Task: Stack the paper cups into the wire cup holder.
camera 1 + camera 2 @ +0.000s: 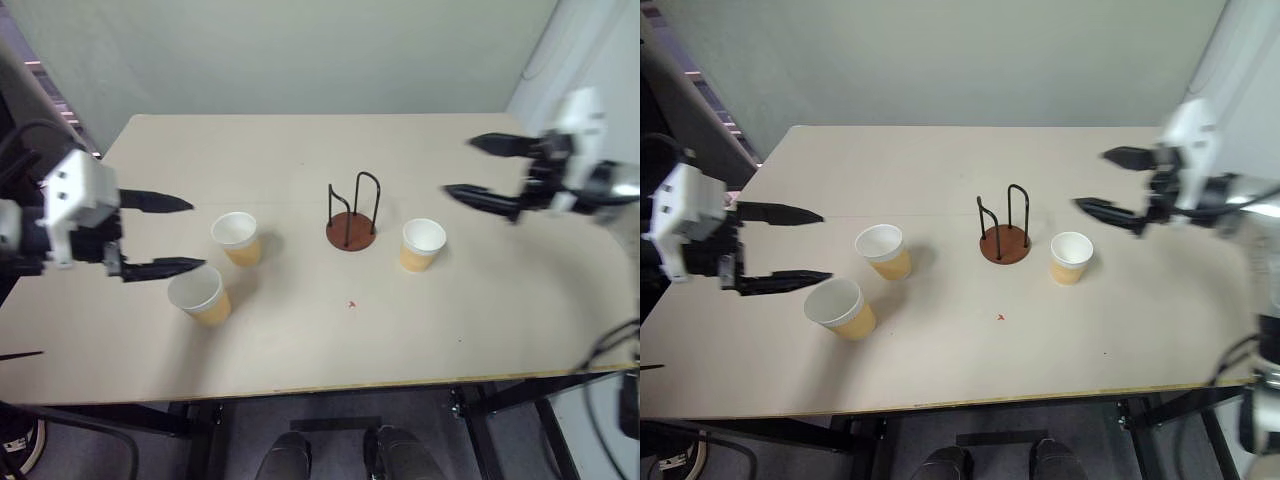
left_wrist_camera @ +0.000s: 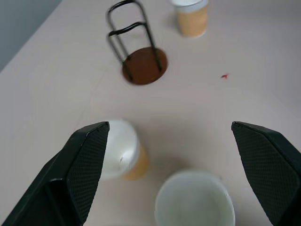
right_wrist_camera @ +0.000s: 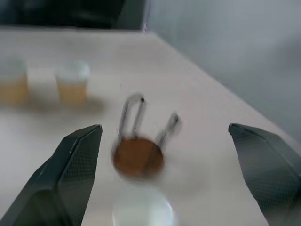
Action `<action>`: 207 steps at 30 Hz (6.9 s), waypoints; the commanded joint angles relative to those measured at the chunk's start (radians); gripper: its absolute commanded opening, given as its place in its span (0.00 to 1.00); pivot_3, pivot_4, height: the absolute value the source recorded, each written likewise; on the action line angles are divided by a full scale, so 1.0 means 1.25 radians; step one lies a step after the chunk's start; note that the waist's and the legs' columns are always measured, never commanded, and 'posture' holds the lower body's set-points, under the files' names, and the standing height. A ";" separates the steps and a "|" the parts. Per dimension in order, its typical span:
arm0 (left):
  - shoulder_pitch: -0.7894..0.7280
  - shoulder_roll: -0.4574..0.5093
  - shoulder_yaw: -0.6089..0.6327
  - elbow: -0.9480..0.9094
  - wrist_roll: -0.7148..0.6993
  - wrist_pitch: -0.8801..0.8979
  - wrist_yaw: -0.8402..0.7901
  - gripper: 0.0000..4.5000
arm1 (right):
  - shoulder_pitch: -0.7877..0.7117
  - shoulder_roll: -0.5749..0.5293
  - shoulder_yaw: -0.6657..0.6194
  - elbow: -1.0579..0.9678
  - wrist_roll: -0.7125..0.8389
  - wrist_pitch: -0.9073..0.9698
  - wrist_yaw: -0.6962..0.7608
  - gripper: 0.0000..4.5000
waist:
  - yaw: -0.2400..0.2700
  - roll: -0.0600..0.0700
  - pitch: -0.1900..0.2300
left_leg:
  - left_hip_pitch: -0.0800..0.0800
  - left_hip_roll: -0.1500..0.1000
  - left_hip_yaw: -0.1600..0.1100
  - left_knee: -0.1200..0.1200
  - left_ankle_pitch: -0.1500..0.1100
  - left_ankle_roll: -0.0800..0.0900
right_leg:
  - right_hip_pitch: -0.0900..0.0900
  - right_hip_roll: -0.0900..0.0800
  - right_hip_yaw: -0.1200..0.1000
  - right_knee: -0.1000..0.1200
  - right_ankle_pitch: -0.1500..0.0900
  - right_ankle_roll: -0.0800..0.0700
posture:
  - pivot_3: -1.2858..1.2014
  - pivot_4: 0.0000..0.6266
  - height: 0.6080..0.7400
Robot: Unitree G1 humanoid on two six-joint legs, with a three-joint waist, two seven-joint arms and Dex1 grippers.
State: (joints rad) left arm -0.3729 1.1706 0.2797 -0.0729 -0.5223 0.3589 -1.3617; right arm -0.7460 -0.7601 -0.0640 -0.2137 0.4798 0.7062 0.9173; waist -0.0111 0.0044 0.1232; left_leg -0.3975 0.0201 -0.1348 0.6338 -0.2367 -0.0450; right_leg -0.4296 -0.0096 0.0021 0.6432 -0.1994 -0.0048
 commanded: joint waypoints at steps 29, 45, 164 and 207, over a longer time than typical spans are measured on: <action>0.004 -0.048 -0.034 -0.089 0.042 0.030 0.107 1.00 | -0.161 0.370 0.209 0.367 -0.251 -0.137 -0.220 0.20 | 0.021 -0.001 0.000 | -0.017 0.006 0.001 0.009 -0.003 -0.006 | -0.018 0.005 -0.001 0.003 0.005 -0.004 | 0.52 0.24 1.00; -0.078 -0.042 -0.162 -0.078 0.082 -0.010 -0.019 1.00 | 0.045 0.095 0.220 0.007 -0.037 -0.285 0.352 0.01 | 0.023 -0.002 -0.001 | -0.015 0.007 0.003 0.011 -0.003 -0.008 | -0.015 0.006 0.000 0.002 0.005 -0.004 | 0.52 0.24 1.00; 0.087 0.111 -0.159 -0.029 0.240 -0.176 -0.111 1.00 | -0.004 -0.160 0.044 -0.059 0.038 -0.063 0.256 1.00 | 0.027 -0.001 0.000 | -0.006 0.013 0.004 0.010 -0.008 -0.006 | -0.007 0.018 0.007 0.001 0.001 -0.013 | 0.52 0.24 1.00; -0.844 -0.230 -0.857 0.304 -0.135 -0.490 -0.202 0.01 | 0.291 -0.272 -0.334 -0.324 0.240 0.066 0.143 1.00 | 0.038 0.001 0.000 | -0.017 0.008 0.012 0.028 -0.014 0.007 | -0.007 0.018 0.022 -0.007 0.005 0.016 | 0.52 0.24 1.00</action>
State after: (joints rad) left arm -1.3926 0.8812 -0.7915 0.3047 -0.6846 -0.2149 -1.5776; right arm -0.3809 -1.0980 -0.3886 -0.5783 0.7210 0.7925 1.0819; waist 0.0367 0.0052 0.1229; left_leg -0.4207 0.0302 -0.1194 0.6688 -0.2540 -0.0361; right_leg -0.4389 0.0131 0.0299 0.6311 -0.1922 0.0161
